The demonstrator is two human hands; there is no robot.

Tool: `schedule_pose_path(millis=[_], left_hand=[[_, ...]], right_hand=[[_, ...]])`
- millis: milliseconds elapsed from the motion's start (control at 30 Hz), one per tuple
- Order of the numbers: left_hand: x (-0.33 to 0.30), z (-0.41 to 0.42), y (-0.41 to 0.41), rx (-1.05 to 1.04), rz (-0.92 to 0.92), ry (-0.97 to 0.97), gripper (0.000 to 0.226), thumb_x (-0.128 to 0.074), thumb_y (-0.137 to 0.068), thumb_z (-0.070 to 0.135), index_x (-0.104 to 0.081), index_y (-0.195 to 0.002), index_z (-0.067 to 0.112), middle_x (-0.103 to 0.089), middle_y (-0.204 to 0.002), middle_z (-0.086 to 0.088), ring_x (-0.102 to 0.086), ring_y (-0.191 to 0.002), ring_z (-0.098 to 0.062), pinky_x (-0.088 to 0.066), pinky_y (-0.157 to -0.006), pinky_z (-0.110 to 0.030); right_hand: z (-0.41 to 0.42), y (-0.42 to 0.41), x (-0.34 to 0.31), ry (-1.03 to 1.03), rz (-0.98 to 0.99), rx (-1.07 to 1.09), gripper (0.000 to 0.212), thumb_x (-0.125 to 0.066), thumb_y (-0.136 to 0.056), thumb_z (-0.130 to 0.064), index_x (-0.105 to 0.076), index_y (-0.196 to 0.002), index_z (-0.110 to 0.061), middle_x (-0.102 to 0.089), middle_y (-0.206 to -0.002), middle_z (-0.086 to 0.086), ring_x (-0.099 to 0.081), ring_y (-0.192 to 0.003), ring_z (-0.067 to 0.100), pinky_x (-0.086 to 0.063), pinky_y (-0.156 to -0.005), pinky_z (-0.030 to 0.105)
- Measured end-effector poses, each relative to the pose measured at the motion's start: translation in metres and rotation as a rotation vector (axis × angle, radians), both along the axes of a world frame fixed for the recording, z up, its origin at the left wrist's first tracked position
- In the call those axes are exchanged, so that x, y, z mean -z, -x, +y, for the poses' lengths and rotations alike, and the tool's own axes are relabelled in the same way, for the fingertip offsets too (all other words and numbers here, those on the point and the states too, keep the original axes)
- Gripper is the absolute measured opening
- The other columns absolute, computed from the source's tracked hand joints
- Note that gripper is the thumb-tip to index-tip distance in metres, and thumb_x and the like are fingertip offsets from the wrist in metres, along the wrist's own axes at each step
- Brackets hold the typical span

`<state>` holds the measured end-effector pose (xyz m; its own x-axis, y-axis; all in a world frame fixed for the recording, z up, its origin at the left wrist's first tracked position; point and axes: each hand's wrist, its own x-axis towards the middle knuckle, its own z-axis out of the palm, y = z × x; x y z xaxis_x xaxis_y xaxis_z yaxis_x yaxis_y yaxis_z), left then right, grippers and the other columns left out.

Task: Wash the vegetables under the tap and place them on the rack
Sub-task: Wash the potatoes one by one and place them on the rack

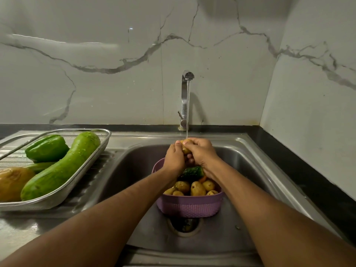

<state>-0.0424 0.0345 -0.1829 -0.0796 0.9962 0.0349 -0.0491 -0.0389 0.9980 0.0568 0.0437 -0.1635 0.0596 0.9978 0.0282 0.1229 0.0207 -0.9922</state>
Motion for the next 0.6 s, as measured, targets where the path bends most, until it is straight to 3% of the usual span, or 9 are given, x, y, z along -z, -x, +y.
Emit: schedule_pose_path(millis=[33,100,200,333,467,533,600], left_hand=[[0.0,0.0,0.001,0.005,-0.011,0.032,0.044,-0.027,-0.113,0.036,-0.058,-0.125,0.007,-0.067,-0.093,-0.012,-0.066,-0.074,-0.015,-0.054,-0.059,-0.023],[0.003,0.001,0.002,0.016,0.023,0.081,0.046,-0.026,-0.113,0.037,-0.06,-0.124,0.007,-0.067,-0.089,-0.011,-0.064,-0.071,-0.014,-0.051,-0.058,-0.025],[0.001,-0.001,-0.001,0.02,0.087,0.1,0.043,-0.025,-0.113,0.037,-0.057,-0.125,0.011,-0.066,-0.093,-0.007,-0.062,-0.074,-0.013,-0.059,-0.076,-0.037],[0.002,-0.007,-0.009,0.076,0.214,-0.107,0.037,-0.027,-0.114,0.033,-0.051,-0.134,0.014,-0.064,-0.117,-0.008,-0.064,-0.109,-0.021,-0.053,-0.102,-0.043],[0.002,-0.01,-0.014,0.086,0.12,-0.142,0.031,-0.028,-0.113,0.034,-0.053,-0.124,0.019,-0.065,-0.111,-0.007,-0.066,-0.101,-0.019,-0.057,-0.092,-0.037],[0.001,-0.006,-0.012,0.071,0.052,-0.127,0.03,-0.029,-0.113,0.035,-0.054,-0.121,0.02,-0.066,-0.106,-0.009,-0.066,-0.095,-0.019,-0.059,-0.089,-0.037],[-0.002,-0.003,-0.007,0.044,-0.012,-0.064,0.034,-0.028,-0.113,0.036,-0.056,-0.12,0.017,-0.065,-0.096,-0.008,-0.066,-0.085,-0.016,-0.06,-0.08,-0.033]], right_hand=[[0.0,-0.001,0.001,0.016,-0.02,-0.027,0.019,-0.06,-0.104,-0.023,-0.071,-0.115,-0.012,-0.064,-0.08,0.008,-0.055,-0.06,0.01,-0.053,-0.058,0.028],[-0.002,-0.003,0.004,0.039,-0.042,-0.06,0.018,-0.056,-0.105,-0.022,-0.07,-0.108,-0.011,-0.062,-0.082,0.01,-0.053,-0.061,0.01,-0.052,-0.06,0.027],[-0.008,-0.002,0.004,-0.007,-0.088,0.002,0.02,-0.052,-0.107,-0.022,-0.069,-0.11,-0.012,-0.061,-0.079,0.004,-0.055,-0.064,0.009,-0.049,-0.057,0.023],[-0.002,0.0,0.007,-0.077,-0.139,0.302,0.031,-0.052,-0.107,-0.032,-0.073,-0.105,-0.01,-0.071,-0.088,0.008,-0.064,-0.068,0.014,-0.046,-0.053,0.022],[-0.002,-0.002,-0.001,-0.006,0.056,0.383,0.031,-0.063,-0.101,-0.04,-0.076,-0.105,-0.012,-0.068,-0.074,0.005,-0.059,-0.053,0.01,-0.043,-0.044,0.02],[-0.007,-0.004,-0.008,0.067,0.172,0.304,0.027,-0.065,-0.1,-0.039,-0.075,-0.101,-0.013,-0.065,-0.063,0.004,-0.056,-0.043,0.008,-0.046,-0.04,0.02],[-0.01,-0.005,-0.012,0.121,0.284,0.17,0.02,-0.065,-0.101,-0.032,-0.073,-0.108,-0.014,-0.066,-0.069,0.006,-0.058,-0.049,0.01,-0.053,-0.047,0.022]])
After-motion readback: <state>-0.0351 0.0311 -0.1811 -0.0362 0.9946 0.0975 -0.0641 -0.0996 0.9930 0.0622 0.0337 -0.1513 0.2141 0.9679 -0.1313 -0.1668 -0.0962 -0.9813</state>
